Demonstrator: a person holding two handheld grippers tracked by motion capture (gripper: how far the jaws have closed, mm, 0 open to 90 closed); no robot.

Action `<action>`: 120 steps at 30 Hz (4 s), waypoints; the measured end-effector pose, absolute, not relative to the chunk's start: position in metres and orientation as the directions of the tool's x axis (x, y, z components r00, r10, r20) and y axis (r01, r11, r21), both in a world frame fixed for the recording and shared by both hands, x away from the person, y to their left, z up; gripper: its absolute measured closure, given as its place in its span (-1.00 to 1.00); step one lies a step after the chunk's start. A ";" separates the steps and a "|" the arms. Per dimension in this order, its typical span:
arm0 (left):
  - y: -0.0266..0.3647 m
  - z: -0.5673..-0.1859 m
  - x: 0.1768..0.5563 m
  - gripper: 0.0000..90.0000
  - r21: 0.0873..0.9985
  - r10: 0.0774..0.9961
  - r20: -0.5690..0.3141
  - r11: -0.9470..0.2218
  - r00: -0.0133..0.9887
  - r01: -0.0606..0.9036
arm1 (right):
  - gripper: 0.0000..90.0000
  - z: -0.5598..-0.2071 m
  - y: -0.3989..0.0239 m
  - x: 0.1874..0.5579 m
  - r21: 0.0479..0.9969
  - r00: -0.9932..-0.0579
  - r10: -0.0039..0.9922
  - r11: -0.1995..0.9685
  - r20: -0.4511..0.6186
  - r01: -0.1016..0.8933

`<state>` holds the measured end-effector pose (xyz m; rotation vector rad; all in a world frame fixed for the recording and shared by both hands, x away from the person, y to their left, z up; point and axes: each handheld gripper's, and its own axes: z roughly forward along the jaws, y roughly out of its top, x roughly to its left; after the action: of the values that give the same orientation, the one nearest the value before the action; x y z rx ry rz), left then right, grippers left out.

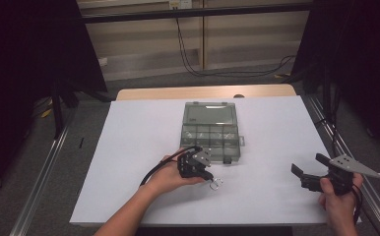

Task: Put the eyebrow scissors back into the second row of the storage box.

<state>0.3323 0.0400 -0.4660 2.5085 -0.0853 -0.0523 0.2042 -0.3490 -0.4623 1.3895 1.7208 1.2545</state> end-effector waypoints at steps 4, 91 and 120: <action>0.038 -0.460 0.328 0.52 0.598 -0.088 0.036 -0.796 0.995 -0.092 | -0.99 -0.462 -0.350 0.204 0.920 -0.283 0.953 0.011 0.109 0.392; 0.025 -0.466 0.347 0.67 0.568 -0.039 -0.057 -0.823 0.998 0.001 | -0.98 -0.467 -0.356 0.206 0.911 -0.267 0.956 0.000 0.121 0.413; 0.031 -0.462 0.345 0.91 0.598 -0.004 -0.064 -0.801 0.998 0.035 | -0.98 -0.468 -0.358 0.206 0.913 -0.263 0.957 0.000 0.118 0.409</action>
<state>0.3450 0.0307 -0.4624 2.4981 0.0218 -0.0811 0.2060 -0.3580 -0.4675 1.4140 1.7125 1.2431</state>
